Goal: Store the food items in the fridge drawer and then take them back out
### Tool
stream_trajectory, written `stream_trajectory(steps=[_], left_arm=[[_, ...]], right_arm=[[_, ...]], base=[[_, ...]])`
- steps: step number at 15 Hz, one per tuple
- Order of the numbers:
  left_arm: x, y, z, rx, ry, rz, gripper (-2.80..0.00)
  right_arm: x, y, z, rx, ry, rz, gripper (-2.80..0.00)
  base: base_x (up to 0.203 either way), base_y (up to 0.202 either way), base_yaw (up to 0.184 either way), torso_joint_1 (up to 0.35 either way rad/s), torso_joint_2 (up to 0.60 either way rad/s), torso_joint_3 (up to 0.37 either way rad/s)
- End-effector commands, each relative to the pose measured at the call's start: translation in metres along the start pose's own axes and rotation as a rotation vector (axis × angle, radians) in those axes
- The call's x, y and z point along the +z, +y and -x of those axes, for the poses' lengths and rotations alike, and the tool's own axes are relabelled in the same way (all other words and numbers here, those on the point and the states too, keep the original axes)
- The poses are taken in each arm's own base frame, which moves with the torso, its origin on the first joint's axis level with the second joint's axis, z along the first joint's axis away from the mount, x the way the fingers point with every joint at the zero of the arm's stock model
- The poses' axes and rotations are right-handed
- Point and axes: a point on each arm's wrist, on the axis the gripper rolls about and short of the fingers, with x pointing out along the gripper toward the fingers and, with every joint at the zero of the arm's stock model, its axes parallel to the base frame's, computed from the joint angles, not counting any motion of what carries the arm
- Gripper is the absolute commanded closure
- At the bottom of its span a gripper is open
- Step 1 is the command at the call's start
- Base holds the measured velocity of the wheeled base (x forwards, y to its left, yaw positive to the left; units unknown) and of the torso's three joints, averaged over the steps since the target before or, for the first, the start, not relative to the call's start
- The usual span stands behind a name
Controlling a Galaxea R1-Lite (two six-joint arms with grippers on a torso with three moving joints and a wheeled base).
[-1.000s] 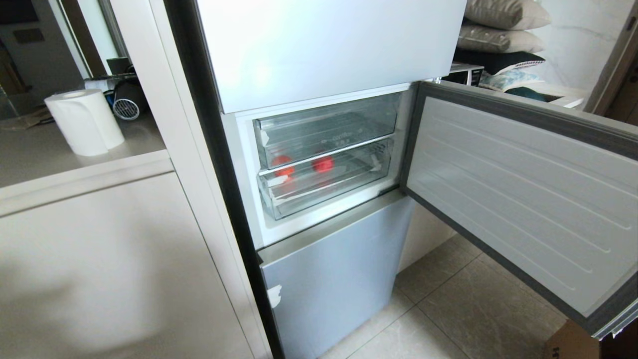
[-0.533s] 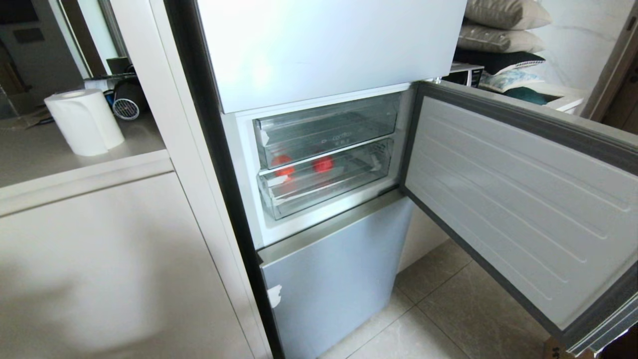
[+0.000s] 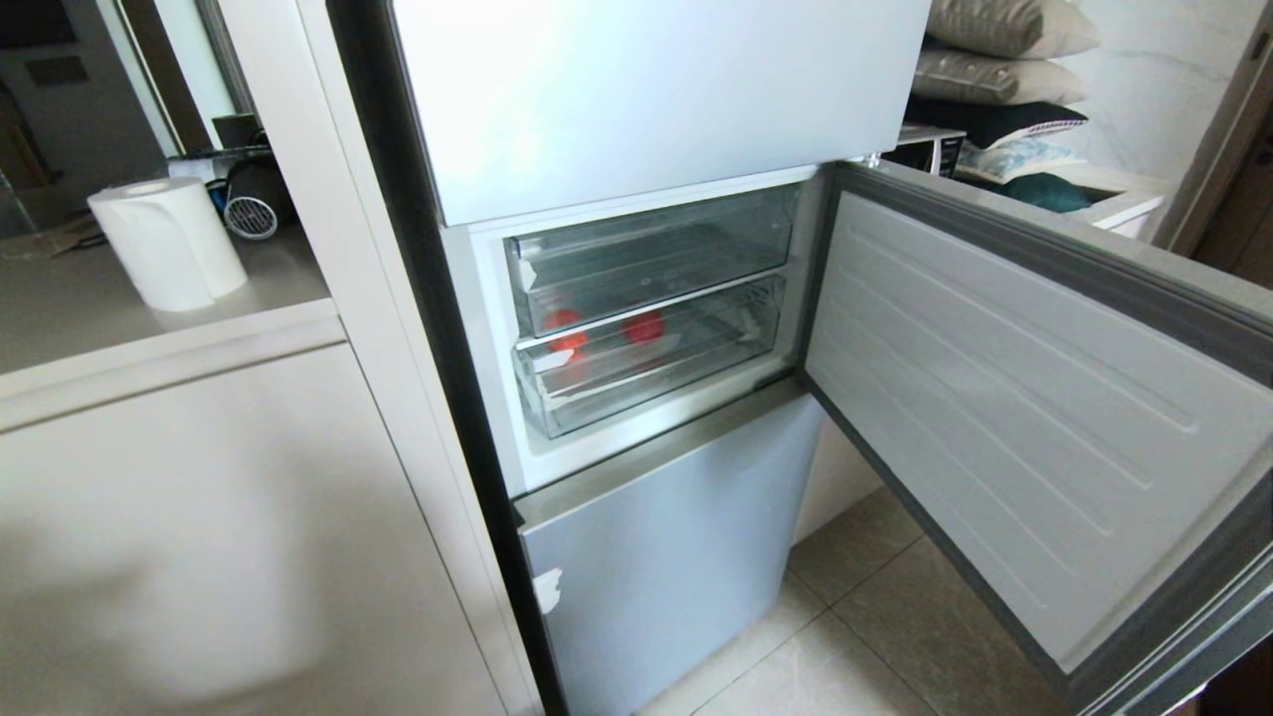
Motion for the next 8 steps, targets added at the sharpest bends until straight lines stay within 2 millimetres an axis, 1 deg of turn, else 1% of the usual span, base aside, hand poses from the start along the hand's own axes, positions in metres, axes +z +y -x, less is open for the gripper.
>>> stream_trajectory(steps=[1, 2, 5, 8], left_arm=[[0.000, 0.000, 0.000, 0.001, 0.002, 0.000, 0.00], [0.000, 0.000, 0.000, 0.001, 0.002, 0.000, 0.00], [0.000, 0.000, 0.000, 0.001, 0.002, 0.000, 0.00], [0.000, 0.000, 0.000, 0.001, 0.002, 0.000, 0.00]], right_arm=[[-0.042, -0.007, -0.024, -0.151, -0.030, 0.134, 0.00], [-0.058, -0.007, -0.029, -0.169, -0.005, 0.184, 0.00], [-0.096, -0.005, -0.034, -0.161, 0.107, 0.261, 0.00], [-0.131, 0.007, -0.034, -0.112, 0.213, 0.300, 0.00]], base=[[0.000, 0.000, 0.000, 0.000, 0.00, 0.000], [0.000, 0.000, 0.000, 0.000, 0.00, 0.000], [0.000, 0.000, 0.000, 0.000, 0.00, 0.000], [0.000, 0.000, 0.000, 0.000, 0.00, 0.000]])
